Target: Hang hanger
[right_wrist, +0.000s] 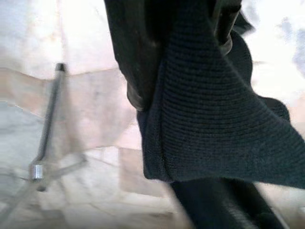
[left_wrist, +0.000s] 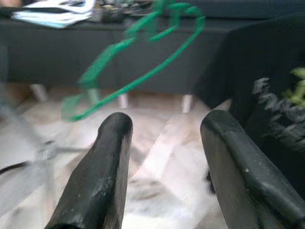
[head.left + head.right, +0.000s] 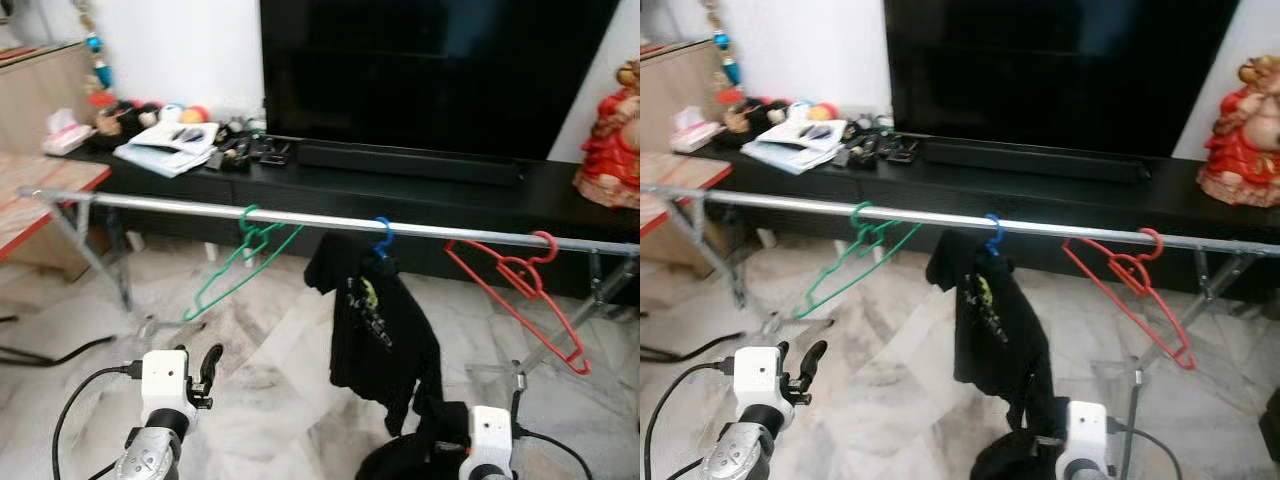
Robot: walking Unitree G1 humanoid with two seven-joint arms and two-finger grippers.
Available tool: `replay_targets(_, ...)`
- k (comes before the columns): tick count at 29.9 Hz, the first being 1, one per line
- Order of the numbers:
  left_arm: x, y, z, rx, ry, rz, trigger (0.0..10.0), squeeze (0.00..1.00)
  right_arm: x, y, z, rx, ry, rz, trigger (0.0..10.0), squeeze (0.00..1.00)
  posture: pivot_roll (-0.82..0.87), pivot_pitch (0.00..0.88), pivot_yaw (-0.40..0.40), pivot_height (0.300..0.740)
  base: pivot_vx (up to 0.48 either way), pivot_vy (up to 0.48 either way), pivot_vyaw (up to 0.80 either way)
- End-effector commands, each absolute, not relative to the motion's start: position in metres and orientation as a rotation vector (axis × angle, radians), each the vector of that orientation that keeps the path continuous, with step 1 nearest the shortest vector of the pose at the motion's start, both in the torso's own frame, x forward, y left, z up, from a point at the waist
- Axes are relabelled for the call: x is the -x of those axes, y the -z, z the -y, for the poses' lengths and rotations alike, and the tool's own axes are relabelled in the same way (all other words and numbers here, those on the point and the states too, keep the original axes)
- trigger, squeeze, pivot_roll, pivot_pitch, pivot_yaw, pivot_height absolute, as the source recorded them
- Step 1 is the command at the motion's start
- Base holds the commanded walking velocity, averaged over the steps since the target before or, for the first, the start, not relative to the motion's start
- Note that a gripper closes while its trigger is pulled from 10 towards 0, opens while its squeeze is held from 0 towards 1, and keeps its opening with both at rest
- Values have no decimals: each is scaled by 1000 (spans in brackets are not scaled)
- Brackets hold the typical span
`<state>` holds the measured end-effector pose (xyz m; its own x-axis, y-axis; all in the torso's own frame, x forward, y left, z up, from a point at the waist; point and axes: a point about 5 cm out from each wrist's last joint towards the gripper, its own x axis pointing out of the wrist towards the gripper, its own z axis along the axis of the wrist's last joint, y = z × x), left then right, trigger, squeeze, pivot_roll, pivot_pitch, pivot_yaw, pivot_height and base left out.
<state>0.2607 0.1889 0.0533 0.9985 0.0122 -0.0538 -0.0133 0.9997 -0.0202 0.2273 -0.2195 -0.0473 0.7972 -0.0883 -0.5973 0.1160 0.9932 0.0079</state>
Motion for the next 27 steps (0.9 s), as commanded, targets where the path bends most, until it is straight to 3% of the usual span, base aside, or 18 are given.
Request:
replay_targets(1,-259,-56,-196,19,-27,-48,10000,0,-233,44,216,-44,87,-621,10000,0,142,0,-16,740,341,0,481)
replay_targets(10,-262,-63,-191,27,23,-19,10000,0,-227,49,212,-54,84,-649,10000,0,146,0,-15,740,330,0,460)
replay_targets(27,-273,-87,-183,4,145,22,10000,0,-207,61,222,-46,108,-749,10000,0,150,0,-22,740,0,0,0)
